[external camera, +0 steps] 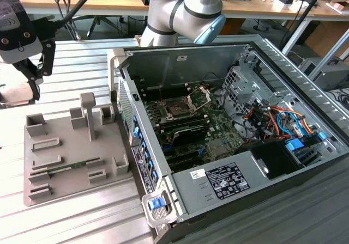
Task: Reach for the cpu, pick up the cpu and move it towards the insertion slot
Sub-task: 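Pick up the cpu and move it towards the insertion slot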
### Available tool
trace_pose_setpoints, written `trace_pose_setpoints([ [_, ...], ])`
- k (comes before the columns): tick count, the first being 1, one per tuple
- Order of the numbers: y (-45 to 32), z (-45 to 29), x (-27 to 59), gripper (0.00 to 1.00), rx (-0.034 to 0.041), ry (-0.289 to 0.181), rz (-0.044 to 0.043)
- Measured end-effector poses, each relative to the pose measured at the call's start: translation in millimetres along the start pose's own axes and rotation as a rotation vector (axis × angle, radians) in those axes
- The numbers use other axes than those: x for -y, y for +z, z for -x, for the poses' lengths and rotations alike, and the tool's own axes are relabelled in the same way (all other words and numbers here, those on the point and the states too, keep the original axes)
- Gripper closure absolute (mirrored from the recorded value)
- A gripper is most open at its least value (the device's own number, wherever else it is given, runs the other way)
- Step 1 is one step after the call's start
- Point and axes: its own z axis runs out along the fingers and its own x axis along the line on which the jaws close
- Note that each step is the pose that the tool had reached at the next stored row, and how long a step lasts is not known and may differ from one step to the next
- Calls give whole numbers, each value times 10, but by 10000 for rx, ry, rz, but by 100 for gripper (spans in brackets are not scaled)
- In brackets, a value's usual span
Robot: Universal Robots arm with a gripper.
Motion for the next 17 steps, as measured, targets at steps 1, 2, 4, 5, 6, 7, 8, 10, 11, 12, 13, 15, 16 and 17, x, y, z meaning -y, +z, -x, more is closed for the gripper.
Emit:
trace_pose_setpoints([
  [1,-3,0,0,45,0,0,0],
  [2,-7,0,0,45,0,0,0],
  [4,-15,0,0,45,0,0,0],
  [5,-20,1,0,45,0,0,0],
  [6,-22,0,0,45,0,0,0],
  [7,-24,0,0,45,-1,0,-1],
  [8,-29,0,0,45,-1,0,-1],
  [10,-39,1,0,45,-1,0,0],
  [11,-44,1,-1,45,1,0,0],
  [12,-48,1,0,45,0,0,1],
  [13,-53,1,-1,45,0,0,0],
  [15,-60,1,-1,45,-1,0,-1],
  [16,-63,1,-1,45,-1,0,1],
  [17,-67,2,0,45,0,0,-1],
])
